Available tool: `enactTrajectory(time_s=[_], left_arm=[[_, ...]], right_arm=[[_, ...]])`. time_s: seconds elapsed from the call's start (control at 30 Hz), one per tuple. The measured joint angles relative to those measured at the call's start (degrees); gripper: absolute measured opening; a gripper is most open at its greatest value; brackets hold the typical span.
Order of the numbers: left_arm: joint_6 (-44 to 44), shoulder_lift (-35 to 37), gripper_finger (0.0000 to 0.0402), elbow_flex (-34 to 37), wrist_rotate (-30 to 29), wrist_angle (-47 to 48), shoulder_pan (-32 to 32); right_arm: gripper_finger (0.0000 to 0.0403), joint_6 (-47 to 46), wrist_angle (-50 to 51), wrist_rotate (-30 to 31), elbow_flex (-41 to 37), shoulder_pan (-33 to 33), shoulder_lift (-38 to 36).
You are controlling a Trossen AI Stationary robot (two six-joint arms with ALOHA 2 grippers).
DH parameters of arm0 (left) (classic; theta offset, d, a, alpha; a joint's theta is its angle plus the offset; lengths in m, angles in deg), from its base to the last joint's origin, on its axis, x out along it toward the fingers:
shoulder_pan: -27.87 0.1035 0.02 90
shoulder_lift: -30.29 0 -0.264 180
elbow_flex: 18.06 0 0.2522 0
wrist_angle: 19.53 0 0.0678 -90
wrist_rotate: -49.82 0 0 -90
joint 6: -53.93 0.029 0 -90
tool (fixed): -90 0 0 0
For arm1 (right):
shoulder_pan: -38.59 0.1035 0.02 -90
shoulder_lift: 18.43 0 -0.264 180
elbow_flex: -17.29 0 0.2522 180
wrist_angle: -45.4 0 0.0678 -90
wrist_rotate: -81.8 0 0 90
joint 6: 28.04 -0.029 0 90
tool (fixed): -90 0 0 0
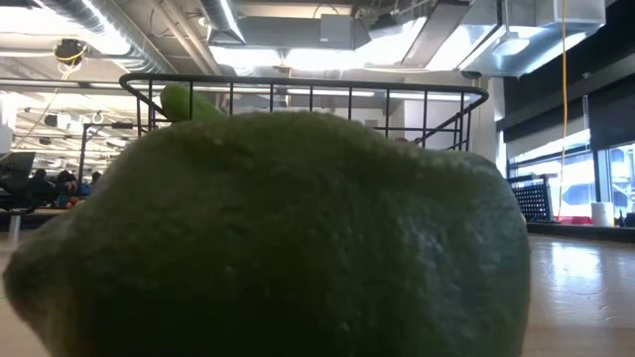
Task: Build produce basket
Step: Put the green cucumber into the black wire basket
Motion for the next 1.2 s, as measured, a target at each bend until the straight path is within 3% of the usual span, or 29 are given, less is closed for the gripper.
enactTrajectory(time_s=[0.27,0.43,1.2], left_arm=[[-0.82,0.0,0.0108,8.11,7.36,-0.44,-3.87],[-3.55,0.0,0.0108,10.62,14.89,-2.38,-4.38],[-8.0,0.04,0.0108,21.05,18.79,-11.6,-6.53]], right_arm=[[0.0084,-0.14,-1.79,0.0,0.0,0.0,4.45],[0.0084,-0.13,-4.23,-0.02,0.0,0.0,6.97],[0.0084,0.3,-10.3,-0.04,0.0,-0.02,12.17]])
